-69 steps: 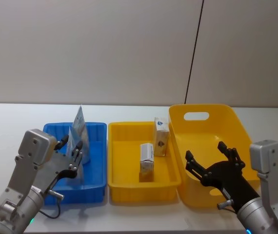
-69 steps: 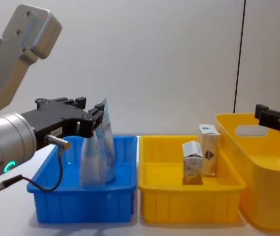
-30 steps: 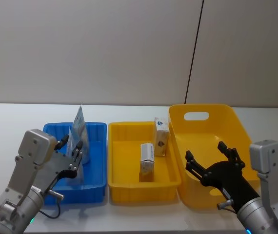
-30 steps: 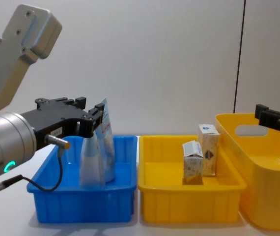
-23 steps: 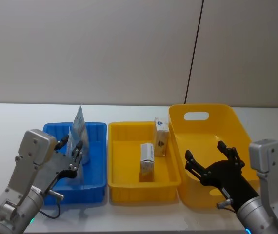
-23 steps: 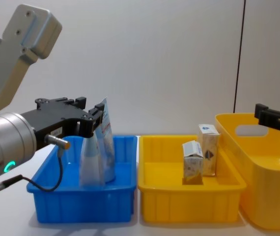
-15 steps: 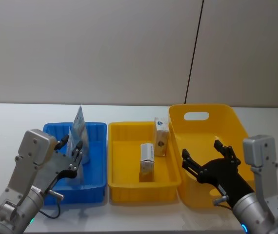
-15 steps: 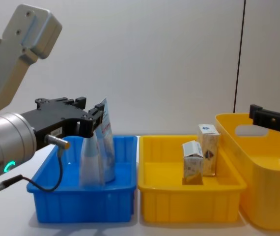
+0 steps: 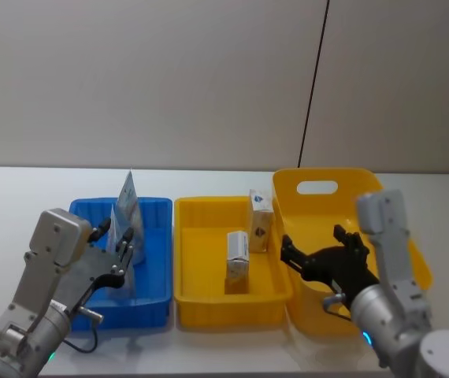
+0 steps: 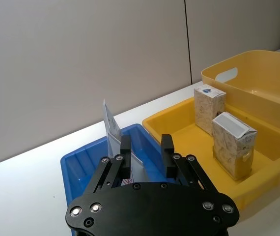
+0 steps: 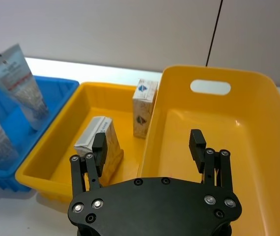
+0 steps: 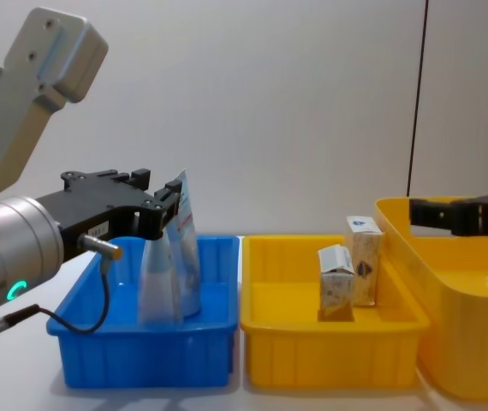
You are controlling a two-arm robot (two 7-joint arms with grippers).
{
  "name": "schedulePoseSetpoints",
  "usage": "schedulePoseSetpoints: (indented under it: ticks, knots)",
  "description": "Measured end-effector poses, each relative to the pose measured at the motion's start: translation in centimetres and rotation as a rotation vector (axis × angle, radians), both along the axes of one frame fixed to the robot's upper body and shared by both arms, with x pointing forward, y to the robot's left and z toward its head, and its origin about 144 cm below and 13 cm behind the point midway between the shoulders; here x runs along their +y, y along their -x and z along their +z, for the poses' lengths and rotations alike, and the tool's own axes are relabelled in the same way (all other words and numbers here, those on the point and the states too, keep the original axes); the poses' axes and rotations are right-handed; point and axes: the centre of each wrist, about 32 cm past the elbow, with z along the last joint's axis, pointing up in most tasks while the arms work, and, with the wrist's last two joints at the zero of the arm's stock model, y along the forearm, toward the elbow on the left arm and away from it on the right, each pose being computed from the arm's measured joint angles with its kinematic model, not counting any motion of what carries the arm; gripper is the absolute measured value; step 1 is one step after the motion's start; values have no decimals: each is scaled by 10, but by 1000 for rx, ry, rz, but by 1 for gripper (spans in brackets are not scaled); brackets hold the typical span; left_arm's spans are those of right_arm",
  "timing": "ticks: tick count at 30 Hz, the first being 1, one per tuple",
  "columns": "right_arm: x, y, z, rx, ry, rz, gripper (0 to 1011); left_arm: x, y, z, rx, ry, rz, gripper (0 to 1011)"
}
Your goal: Bimanual collaborative sorting of washing and personal care products
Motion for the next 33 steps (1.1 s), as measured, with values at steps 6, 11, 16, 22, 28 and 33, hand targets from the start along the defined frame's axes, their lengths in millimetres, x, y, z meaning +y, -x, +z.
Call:
schedulePoseSetpoints:
  ticks: [6,11,16,22,28,33]
  knots:
    - [17,-13,12,78,34,-32,1003,0,0,0,0,0,0,351]
    - [31,-23,23,122,65,-37,1003,0,0,0,0,0,0,351]
    - [43,-32,34,146,93,-26,1003,0,0,0,0,0,0,351]
    - [59,-42,44,173,124,-5,1003,0,0,0,0,0,0,351]
    - [71,-51,51,196,159,7,1003,0,0,0,0,0,0,351]
    - [80,-57,54,218,185,10,1003,0,0,0,0,0,0,351]
